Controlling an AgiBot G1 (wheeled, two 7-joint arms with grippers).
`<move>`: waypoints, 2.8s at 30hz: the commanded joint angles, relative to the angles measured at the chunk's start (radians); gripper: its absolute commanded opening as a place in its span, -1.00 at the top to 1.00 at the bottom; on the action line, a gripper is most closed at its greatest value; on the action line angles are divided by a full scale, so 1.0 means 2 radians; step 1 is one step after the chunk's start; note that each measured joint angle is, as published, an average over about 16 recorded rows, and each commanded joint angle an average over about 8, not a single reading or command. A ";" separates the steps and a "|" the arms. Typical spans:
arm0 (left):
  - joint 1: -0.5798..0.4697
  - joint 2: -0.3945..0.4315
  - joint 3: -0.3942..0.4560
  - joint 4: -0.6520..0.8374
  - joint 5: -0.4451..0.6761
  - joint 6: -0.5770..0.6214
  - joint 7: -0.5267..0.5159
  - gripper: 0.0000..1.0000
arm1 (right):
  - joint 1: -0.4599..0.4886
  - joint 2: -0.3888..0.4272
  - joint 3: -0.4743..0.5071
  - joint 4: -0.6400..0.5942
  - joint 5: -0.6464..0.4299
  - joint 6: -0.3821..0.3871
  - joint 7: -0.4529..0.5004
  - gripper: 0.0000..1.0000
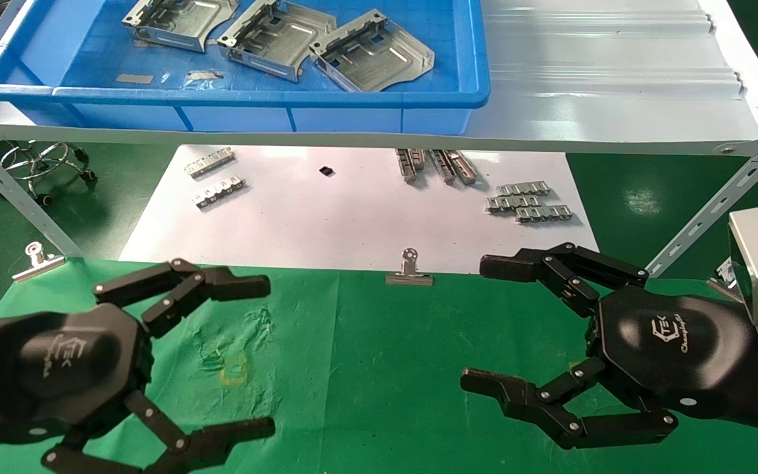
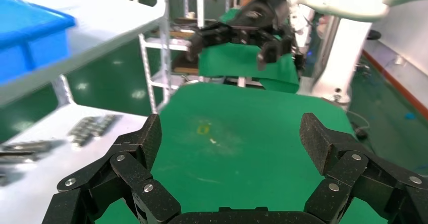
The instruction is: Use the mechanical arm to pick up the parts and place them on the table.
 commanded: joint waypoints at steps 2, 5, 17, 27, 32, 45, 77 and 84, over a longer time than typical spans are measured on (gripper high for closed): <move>-0.004 0.002 -0.003 0.000 0.000 -0.014 -0.004 -1.00 | 0.000 0.000 0.000 0.000 0.000 0.000 0.000 1.00; -0.017 0.012 -0.003 0.000 0.006 -0.042 -0.014 -1.00 | 0.000 0.000 0.000 0.000 0.000 0.000 0.000 1.00; -0.118 0.084 0.031 0.068 0.095 -0.161 -0.042 -1.00 | 0.000 0.000 0.000 0.000 0.000 0.000 0.000 1.00; -0.251 0.158 0.068 0.248 0.183 -0.198 0.009 -1.00 | 0.000 0.000 0.000 0.000 0.000 0.000 0.000 1.00; -0.330 0.196 0.088 0.365 0.224 -0.204 0.043 -1.00 | 0.000 0.000 0.000 0.000 0.000 0.000 0.000 1.00; -0.449 0.280 0.130 0.553 0.300 -0.274 0.080 0.91 | 0.000 0.000 0.000 0.000 0.000 0.000 0.000 1.00; -0.477 0.330 0.150 0.634 0.331 -0.328 0.113 1.00 | 0.000 0.000 0.000 0.000 0.000 0.000 0.000 1.00; -0.476 0.328 0.149 0.637 0.329 -0.329 0.115 1.00 | 0.000 0.000 0.000 0.000 0.000 0.000 0.000 1.00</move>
